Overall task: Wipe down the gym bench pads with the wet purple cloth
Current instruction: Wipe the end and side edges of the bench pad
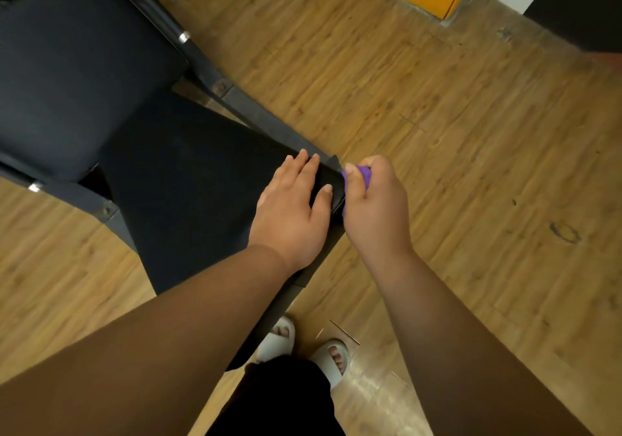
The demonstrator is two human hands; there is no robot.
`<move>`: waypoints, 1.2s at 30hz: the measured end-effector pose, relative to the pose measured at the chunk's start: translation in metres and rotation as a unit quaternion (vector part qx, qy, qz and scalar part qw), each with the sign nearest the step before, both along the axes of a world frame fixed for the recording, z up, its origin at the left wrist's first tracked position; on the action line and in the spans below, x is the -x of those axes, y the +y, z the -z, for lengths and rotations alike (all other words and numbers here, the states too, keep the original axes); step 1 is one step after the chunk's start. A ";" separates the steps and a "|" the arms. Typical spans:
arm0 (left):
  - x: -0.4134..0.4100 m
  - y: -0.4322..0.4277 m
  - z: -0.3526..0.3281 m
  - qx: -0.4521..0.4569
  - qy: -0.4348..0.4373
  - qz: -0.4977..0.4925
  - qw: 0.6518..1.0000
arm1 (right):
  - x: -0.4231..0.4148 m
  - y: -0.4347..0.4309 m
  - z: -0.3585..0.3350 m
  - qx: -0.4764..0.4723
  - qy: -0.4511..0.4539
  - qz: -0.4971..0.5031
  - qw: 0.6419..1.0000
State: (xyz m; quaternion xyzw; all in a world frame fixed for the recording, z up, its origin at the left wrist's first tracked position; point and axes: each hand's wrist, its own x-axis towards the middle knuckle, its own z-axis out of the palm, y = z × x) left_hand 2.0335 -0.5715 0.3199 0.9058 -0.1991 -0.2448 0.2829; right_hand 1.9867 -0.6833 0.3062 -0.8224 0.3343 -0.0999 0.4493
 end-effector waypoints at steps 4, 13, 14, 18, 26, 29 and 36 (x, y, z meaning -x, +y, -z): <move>-0.001 0.000 0.000 0.003 0.006 -0.005 1.000 | -0.009 -0.011 0.002 -0.065 0.058 0.013 0.996; -0.001 -0.001 -0.003 -0.010 0.005 0.006 1.000 | -0.003 -0.003 0.000 -0.081 0.084 0.057 0.992; -0.001 -0.001 -0.004 -0.011 0.005 0.006 1.000 | -0.005 -0.005 0.002 -0.094 0.098 0.066 0.989; -0.001 -0.002 -0.005 -0.016 0.004 0.008 1.000 | 0.001 0.000 0.003 -0.104 0.098 0.083 0.986; -0.002 -0.003 -0.004 -0.016 -0.004 0.010 1.000 | -0.005 -0.013 0.016 -0.120 0.117 0.056 0.984; -0.002 -0.003 -0.006 -0.017 0.001 0.004 1.000 | -0.001 -0.014 0.012 -0.104 0.083 0.009 0.991; 0.001 -0.006 -0.015 -0.033 0.023 -0.010 0.999 | -0.008 -0.034 0.023 -0.104 0.105 -0.098 0.984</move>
